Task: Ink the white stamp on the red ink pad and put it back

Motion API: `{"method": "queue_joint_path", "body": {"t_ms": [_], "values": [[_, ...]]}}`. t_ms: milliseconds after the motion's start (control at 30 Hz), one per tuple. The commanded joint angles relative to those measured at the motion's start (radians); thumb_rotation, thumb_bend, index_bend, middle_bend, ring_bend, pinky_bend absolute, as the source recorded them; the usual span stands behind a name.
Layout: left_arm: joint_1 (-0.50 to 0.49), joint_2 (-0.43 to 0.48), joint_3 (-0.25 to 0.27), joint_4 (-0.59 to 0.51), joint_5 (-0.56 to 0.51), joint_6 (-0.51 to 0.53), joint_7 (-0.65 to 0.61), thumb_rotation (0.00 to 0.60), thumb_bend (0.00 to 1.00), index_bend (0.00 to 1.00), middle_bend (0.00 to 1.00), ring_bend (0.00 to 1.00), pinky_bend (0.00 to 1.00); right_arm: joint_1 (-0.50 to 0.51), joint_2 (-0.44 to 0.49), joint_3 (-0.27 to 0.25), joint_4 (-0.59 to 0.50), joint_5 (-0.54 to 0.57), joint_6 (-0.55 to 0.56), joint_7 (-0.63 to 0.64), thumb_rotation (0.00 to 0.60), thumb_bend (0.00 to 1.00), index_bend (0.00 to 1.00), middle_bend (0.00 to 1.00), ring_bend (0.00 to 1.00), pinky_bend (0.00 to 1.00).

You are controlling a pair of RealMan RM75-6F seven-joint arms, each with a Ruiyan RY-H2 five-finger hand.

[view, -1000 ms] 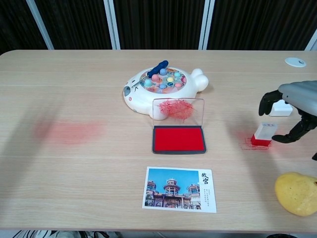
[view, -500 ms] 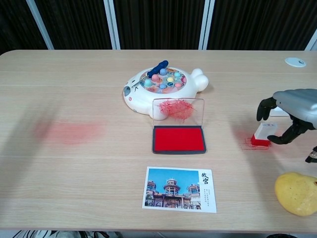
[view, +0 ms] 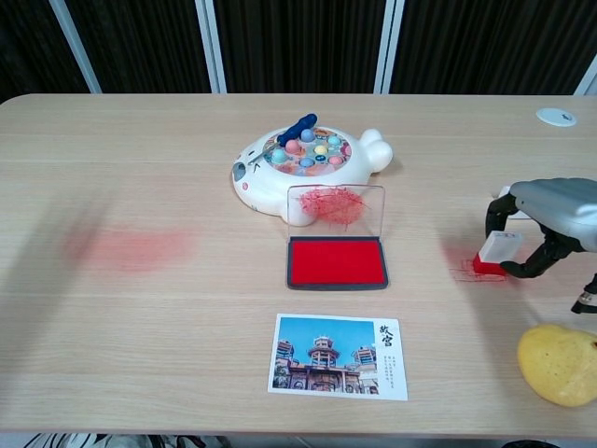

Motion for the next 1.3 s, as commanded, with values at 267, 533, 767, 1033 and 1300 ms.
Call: {"method": "queue_joint_path", "body": {"t_ms": [267, 533, 767, 1033, 1300], "values": [[-0.002, 0.002, -0.001, 0.001, -0.003, -0.004, -0.007, 0.6, 0.0, 0.0, 0.0, 0.0, 0.0, 0.016, -0.014, -0.002, 0.015, 0.01, 0.0, 0.005, 0.6, 0.43, 0.48, 0.37, 0.22, 0.25], [-0.003, 0.004, -0.001, -0.001, -0.006, -0.006, -0.009, 0.6, 0.0, 0.0, 0.0, 0.0, 0.0, 0.024, -0.015, -0.006, 0.022, 0.024, 0.001, 0.004, 0.6, 0.44, 0.49, 0.37, 0.22, 0.25], [-0.004, 0.005, -0.001, -0.002, -0.009, -0.008, -0.008, 0.6, 0.0, 0.0, 0.0, 0.0, 0.0, 0.025, -0.016, -0.013, 0.03, 0.021, 0.005, 0.012, 0.6, 0.45, 0.56, 0.41, 0.24, 0.26], [-0.004, 0.005, -0.002, -0.003, -0.014, -0.009, -0.006, 0.6, 0.0, 0.0, 0.0, 0.0, 0.0, 0.019, -0.017, -0.022, 0.039, -0.075, 0.035, 0.081, 0.6, 0.6, 0.73, 0.59, 0.44, 0.42], [-0.004, 0.005, -0.002, -0.004, -0.015, -0.008, -0.005, 0.6, 0.0, 0.0, 0.0, 0.0, 0.0, 0.022, 0.04, -0.033, -0.049, -0.161, 0.036, 0.115, 0.6, 0.65, 0.78, 0.63, 0.5, 0.5]]}}
